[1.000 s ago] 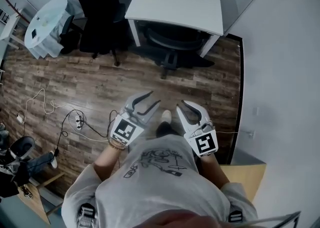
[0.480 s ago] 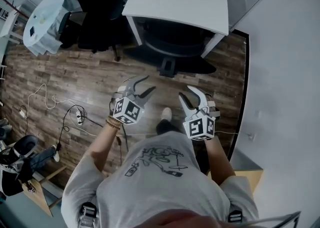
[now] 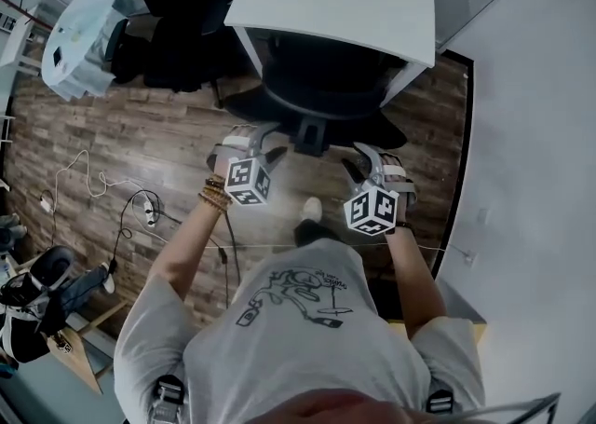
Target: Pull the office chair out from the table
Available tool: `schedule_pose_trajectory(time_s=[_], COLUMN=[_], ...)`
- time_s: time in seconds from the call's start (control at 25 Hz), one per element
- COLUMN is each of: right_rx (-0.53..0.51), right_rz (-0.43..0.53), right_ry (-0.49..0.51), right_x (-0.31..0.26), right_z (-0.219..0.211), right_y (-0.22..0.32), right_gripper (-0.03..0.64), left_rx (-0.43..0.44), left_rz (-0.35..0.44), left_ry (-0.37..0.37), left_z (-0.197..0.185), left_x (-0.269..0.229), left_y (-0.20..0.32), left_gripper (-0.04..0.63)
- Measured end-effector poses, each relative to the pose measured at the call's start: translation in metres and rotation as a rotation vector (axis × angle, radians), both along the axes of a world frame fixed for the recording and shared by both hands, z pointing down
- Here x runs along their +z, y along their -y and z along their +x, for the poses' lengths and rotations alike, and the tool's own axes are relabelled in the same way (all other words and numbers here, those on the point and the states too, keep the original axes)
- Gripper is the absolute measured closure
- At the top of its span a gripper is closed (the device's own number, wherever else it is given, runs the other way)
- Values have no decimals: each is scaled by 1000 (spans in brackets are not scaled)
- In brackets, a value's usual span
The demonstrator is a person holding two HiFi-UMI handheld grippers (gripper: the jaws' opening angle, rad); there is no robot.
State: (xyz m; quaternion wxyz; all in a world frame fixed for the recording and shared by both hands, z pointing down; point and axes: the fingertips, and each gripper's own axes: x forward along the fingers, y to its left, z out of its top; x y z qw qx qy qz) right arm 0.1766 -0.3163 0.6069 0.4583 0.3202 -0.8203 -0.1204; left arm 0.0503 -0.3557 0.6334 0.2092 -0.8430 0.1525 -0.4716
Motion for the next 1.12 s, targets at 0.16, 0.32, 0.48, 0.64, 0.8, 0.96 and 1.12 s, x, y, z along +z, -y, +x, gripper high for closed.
schedule_pose_trajectory(time_s=[0.16,0.32,0.48,0.64,0.8,0.96,1.12], right_rx=[-15,-28,-26,-29,-36,-36,-37], right_rz=[-49,-106,-155,-152,-154,-164,-178], right_ry=[-57,-115,-158,-191,-211,-216,-216], right_x=[30,60,85,97,98,100,100], right_z=[8,14,22,28,27,27,27], right_y=[20,33,39,38,35,29,23], right_gripper=[396,383,386,462,495,500,500], left_rx=[48,106,155,197,200,188,180], left_rz=[-11,-29,-29,-6,16,16,16], left_ry=[117,230,305,338,347,350,343], left_z=[2,2,7,13,11,11,10], left_x=[27,51,68,76,77,79,79], left_y=[22,33,37,35,32,25,19], left_gripper=[307,301,326,467,485,490,492])
